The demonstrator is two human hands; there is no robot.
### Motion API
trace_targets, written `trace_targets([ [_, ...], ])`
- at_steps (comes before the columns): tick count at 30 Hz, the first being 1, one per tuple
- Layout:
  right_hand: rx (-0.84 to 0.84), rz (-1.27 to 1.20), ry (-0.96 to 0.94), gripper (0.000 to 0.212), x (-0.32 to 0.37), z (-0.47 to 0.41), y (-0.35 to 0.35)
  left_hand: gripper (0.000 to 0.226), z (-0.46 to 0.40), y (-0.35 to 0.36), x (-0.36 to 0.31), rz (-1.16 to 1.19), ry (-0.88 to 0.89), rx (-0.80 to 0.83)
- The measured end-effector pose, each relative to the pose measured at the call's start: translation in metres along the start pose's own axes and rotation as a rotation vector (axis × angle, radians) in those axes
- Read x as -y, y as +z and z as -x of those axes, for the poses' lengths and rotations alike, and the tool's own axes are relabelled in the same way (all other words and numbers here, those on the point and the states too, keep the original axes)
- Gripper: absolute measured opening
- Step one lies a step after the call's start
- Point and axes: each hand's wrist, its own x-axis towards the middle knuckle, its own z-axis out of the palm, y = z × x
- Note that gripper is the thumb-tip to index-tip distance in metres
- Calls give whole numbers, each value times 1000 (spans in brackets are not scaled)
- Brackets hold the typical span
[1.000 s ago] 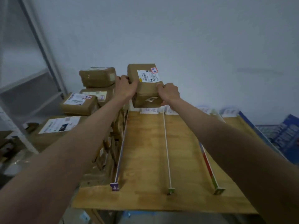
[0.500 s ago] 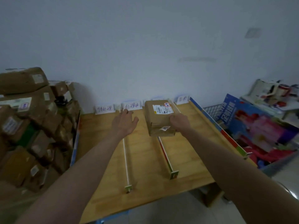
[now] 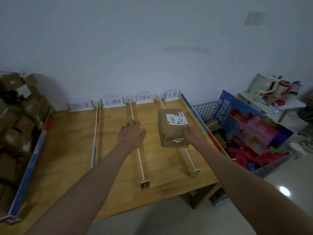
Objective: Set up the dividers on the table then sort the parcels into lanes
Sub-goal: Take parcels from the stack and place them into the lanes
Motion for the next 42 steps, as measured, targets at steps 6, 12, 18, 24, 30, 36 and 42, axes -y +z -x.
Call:
trace_targets([
  [6,-27,54,8,54,-24,-53,-15,49,-54,25,-31,-14,10,42],
  [12,-51,38,50,49,-29,-123,-23,49,-127,53,-48,10,21,46],
  [18,-67,45,83,51,-37,-196,-15,48,-187,81,-57,24,5,67],
  [24,-41,47,88,49,-50,-255,-4,47,-223,111,-62,30,-23,116],
  [30,12,26,76,49,-65,-331,14,48,-270,140,-69,4,-73,107],
  [36,107,82,77,50,-73,-419,43,48,-315,173,-78,-2,-171,98],
  [42,198,72,76,48,-84,-487,82,50,-349,210,-82,-15,-222,113],
])
